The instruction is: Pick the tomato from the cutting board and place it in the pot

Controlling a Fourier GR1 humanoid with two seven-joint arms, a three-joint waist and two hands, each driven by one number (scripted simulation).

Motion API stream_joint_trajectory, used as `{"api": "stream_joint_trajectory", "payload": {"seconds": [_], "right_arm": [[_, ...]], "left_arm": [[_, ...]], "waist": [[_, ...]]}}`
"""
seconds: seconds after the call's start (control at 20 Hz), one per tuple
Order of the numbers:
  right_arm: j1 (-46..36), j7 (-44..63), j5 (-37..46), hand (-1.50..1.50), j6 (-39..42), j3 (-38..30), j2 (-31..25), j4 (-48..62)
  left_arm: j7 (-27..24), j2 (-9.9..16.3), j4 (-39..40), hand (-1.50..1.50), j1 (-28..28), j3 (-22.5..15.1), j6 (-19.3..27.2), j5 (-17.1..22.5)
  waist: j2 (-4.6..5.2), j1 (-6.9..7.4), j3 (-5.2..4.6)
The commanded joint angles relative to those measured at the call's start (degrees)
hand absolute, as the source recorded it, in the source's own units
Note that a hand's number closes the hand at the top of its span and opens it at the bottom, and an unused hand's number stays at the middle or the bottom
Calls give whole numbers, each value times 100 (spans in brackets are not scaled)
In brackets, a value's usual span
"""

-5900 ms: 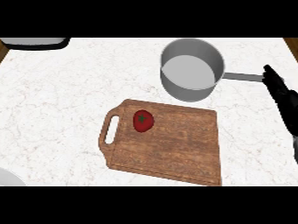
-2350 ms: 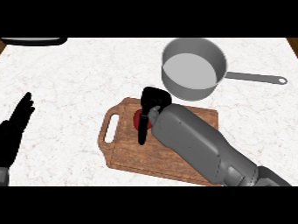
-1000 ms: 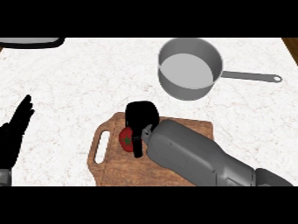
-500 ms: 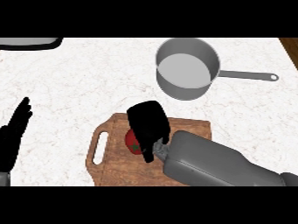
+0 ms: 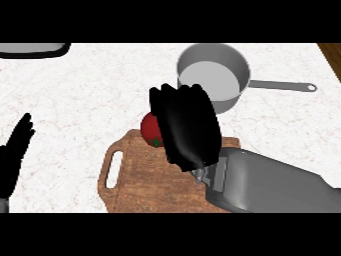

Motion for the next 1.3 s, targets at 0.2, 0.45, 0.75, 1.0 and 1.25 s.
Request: {"api": "stream_joint_trajectory", "payload": {"seconds": [0.2, 0.45, 0.75, 1.0, 1.25], "right_arm": [[453, -109, 188, 150, -253, -1348, -293, -762], [596, -1146, -4, 150, -360, -2247, -416, -182], [360, -2447, -300, 150, -436, -3085, -385, 980], [-177, -3536, -193, 150, -566, -3494, -387, 2682], [-671, -4648, -255, 150, -886, -3954, -252, 4350]], "left_arm": [[-128, 60, 179, 0, -142, 145, -230, 38], [310, -172, -97, 0, -283, -59, -52, -210], [94, -257, 428, 0, -678, 78, -105, -259], [203, -254, -293, 0, -45, -14, -239, -281], [175, -237, -108, 0, -334, 98, -319, -252]], "waist": [[57, 81, -2], [67, 139, 0], [81, 145, -3], [88, 251, -1], [119, 300, -1]]}}
